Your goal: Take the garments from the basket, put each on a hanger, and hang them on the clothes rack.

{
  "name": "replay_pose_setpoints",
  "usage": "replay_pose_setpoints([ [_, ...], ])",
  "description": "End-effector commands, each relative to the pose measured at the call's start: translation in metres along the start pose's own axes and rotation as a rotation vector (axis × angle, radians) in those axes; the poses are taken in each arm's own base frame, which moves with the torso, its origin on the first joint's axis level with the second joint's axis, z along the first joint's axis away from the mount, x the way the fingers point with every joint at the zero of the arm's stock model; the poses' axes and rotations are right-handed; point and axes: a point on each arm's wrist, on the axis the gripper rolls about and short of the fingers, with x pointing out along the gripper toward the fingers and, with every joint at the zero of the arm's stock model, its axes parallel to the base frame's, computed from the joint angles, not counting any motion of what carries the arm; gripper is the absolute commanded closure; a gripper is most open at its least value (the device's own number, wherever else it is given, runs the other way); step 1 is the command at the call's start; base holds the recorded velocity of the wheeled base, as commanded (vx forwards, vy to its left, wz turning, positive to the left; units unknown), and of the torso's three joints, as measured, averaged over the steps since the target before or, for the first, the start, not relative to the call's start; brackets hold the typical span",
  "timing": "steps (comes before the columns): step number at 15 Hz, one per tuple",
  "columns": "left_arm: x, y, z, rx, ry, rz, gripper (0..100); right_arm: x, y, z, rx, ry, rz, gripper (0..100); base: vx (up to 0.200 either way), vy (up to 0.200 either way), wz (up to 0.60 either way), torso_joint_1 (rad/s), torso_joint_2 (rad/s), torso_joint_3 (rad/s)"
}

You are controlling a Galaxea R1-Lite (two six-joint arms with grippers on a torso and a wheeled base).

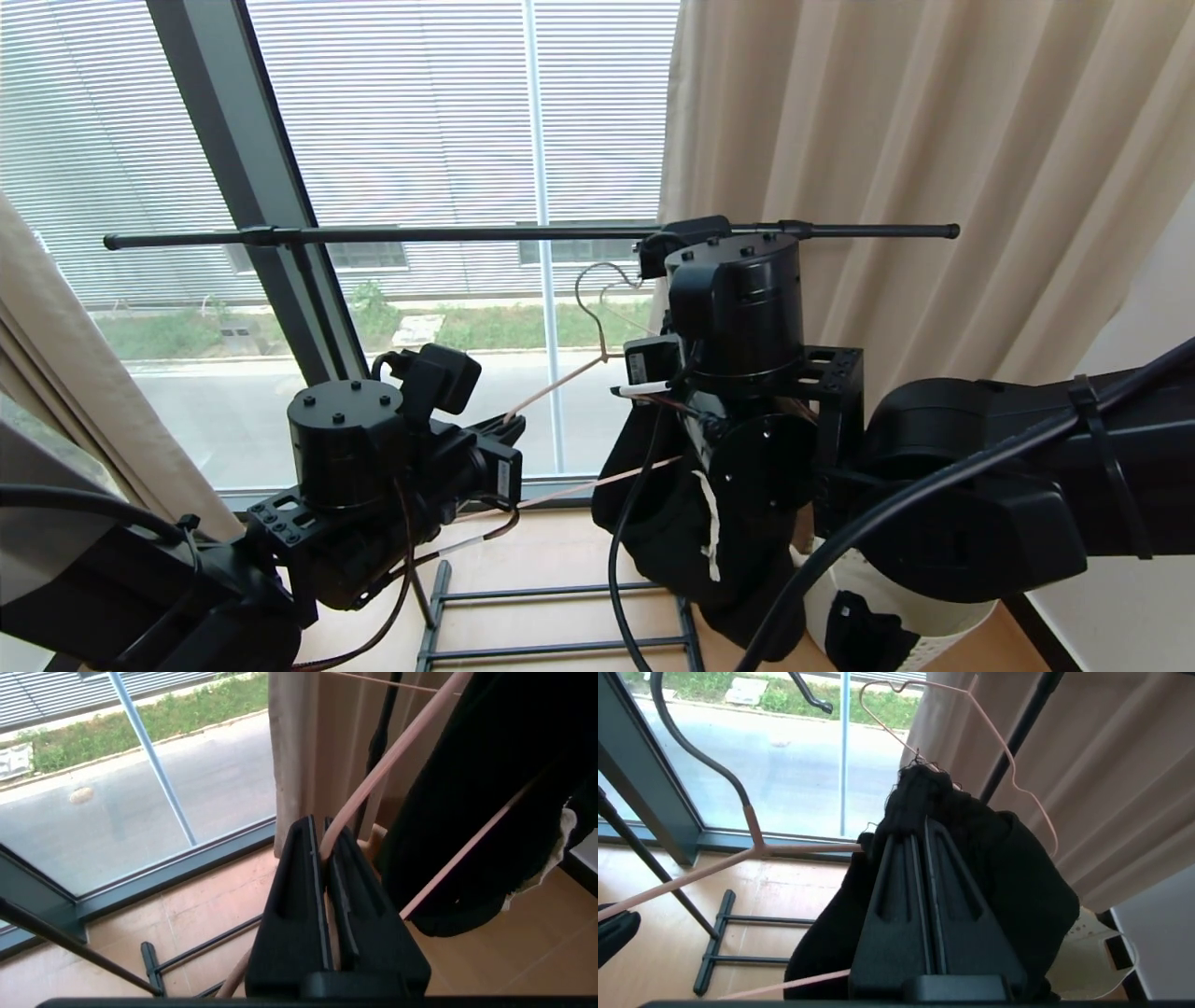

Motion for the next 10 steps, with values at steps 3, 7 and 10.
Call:
replay_pose_setpoints([
  [3, 0.003, 0.000, -0.005, 0.001, 0.016, 0.000, 100, -0.009, 0.007, -0.002, -0.003, -0.001, 0.030, 100, 0.000, 0.000, 0.00, 0.000, 0.00, 0.000],
  [7, 0.003, -0.005, -0.009, 0.007, 0.034, -0.015, 100, -0.022, 0.018, -0.005, 0.003, -0.002, 0.073, 100, 0.000, 0.000, 0.00, 0.000, 0.00, 0.000],
  [10, 0.002, -0.007, -0.011, 0.009, 0.038, -0.022, 100, -0.025, 0.019, -0.003, 0.008, -0.007, 0.081, 100, 0.000, 0.000, 0.00, 0.000, 0.00, 0.000],
])
